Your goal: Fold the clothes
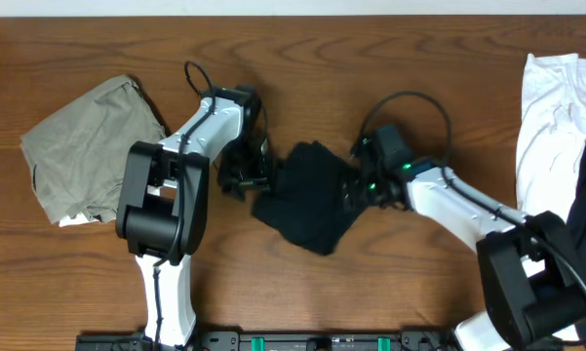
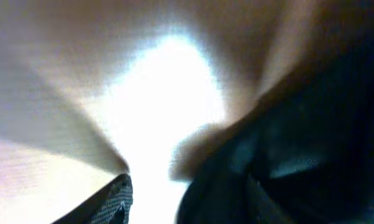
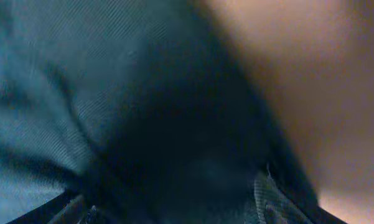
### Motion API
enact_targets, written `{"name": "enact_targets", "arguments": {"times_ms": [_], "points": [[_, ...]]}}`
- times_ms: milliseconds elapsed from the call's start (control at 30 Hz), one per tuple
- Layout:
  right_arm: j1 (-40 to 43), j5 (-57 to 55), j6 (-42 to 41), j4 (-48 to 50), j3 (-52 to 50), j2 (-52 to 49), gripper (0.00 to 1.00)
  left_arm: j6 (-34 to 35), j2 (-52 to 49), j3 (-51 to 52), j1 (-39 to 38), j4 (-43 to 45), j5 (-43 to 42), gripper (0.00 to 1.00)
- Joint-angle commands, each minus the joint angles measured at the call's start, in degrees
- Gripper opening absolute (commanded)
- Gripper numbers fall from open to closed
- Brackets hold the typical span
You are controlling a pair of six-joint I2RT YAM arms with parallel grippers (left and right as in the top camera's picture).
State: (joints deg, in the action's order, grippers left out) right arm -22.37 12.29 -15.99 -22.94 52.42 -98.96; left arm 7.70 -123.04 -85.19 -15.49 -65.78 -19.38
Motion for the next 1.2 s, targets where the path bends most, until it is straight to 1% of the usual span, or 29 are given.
{"name": "enact_targets", "arguments": {"times_ms": [0,133,267,367,500,567,667,733,800,933,1033,1167], "points": [[4.57,-9.66,2.80,3.30,-0.98,-2.43,0.71,2.91,-1.16,0.61,-0.04,-3.39,-6.12,0.59],[5.84,-6.12,4.09,7.43,-0.61,-2.40,0.73,2.89,-1.16,0.59,-0.74,-4.31,-12.87,0.59],[5.79,-1.79,5.09,4.85,1.49,-1.77,0.78,2.82,-0.72,0.57,-0.81,-3.32,-14.56,0.59],[5.79,2.64,8.61,-2.27,3.98,0.59,0.79,2.19,0.96,0.33,-0.42,-1.53,-14.51,0.58],[5.81,2.89,15.13,-14.16,6.93,5.07,0.79,2.03,4.66,-1.33,0.98,3.10,-14.49,0.58],[5.81,-0.13,16.76,-18.18,7.21,7.93,0.80,2.05,7.02,-2.21,1.64,6.16,-14.47,0.58],[5.81,-6.12,16.74,-21.55,7.21,11.89,0.81,2.89,10.29,-2.49,1.92,9.86,-14.49,0.58],[5.79,-4.59,16.72,-21.81,7.21,14.14,0.82,3.13,12.41,-2.49,1.77,10.80,-14.49,0.58],[5.79,0.07,17.22,-21.42,7.21,15.98,0.82,2.80,13.94,-2.49,1.29,10.86,-14.47,0.58],[5.25,7.58,16.72,-21.20,6.99,16.79,0.77,-0.17,14.82,-2.43,-0.96,10.84,-13.49,0.58],[3.67,7.06,14.27,-20.72,5.84,15.34,0.77,-0.15,14.47,-1.60,-3.34,11.08,-8.55,0.58],[2.40,6.82,11.61,-18.91,3.91,12.17,0.75,-0.39,13.90,-0.42,-6.03,11.96,-6.88,0.59]]}}
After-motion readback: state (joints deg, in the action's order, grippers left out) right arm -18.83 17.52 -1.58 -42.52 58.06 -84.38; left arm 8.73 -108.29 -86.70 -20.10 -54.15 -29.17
